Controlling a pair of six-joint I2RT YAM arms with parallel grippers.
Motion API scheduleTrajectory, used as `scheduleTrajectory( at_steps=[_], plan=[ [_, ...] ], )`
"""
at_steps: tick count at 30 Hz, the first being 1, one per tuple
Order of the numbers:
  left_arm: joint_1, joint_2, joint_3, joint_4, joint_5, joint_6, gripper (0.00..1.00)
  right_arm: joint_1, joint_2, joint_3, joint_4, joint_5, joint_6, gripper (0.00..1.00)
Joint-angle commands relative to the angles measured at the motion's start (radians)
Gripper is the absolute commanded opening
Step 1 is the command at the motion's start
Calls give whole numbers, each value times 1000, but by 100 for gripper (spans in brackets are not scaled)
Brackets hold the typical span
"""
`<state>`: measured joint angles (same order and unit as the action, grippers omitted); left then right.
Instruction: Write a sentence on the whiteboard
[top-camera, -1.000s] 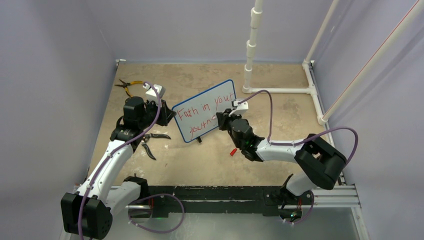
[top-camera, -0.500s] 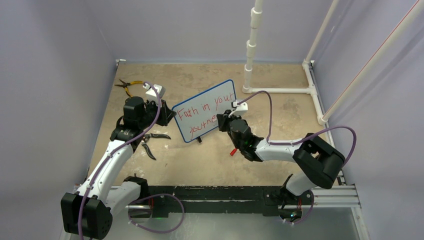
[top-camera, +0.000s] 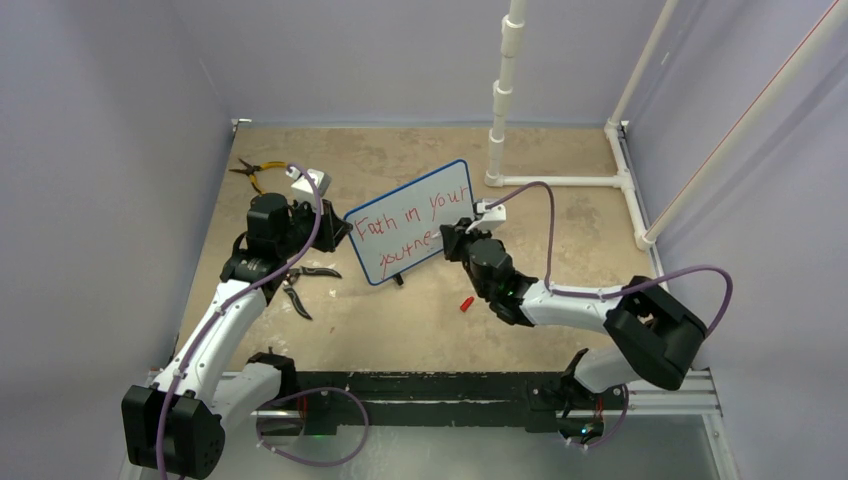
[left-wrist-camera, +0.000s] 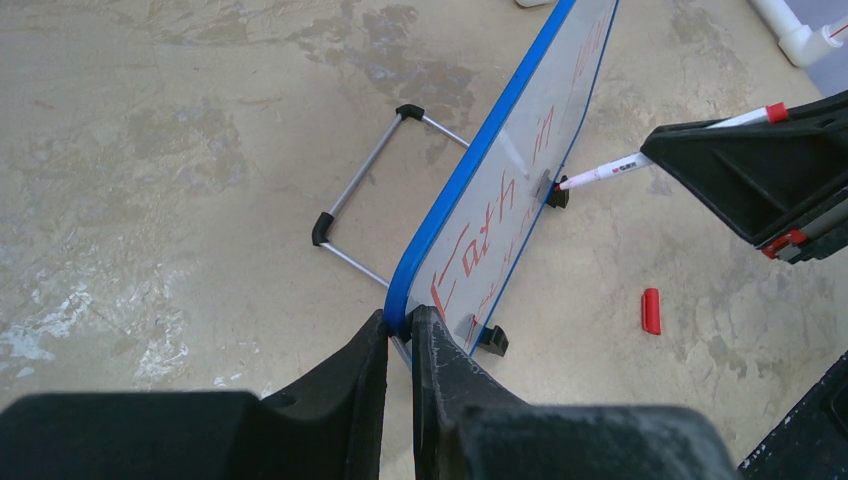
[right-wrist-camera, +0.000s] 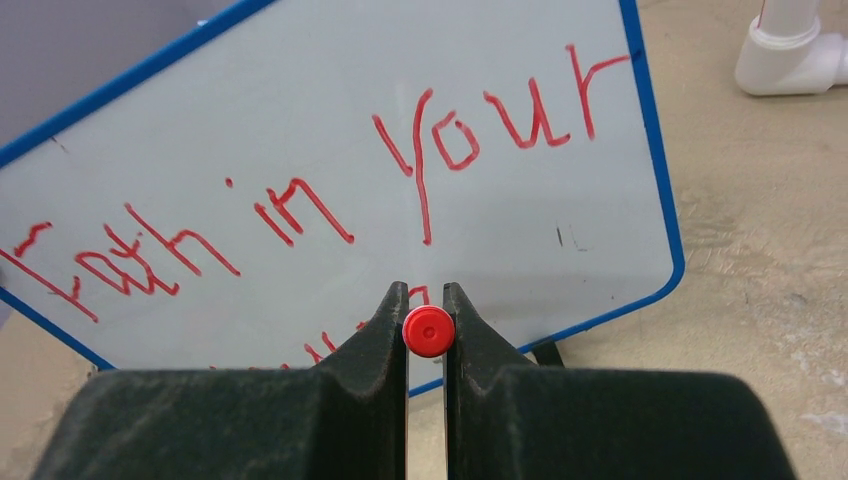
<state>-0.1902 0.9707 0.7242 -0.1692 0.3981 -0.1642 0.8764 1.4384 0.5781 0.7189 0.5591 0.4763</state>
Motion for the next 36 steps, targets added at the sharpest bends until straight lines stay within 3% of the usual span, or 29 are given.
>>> scheduleTrajectory(
  at_steps=[1,36],
  plan=[
    [-2,8,-12,-8,24,6,0,-19,-46,-5,44,25,-21,0],
    [-2,11,-9,-6,28,5,0,-44,74,35,55,9,-31,0]
  ],
)
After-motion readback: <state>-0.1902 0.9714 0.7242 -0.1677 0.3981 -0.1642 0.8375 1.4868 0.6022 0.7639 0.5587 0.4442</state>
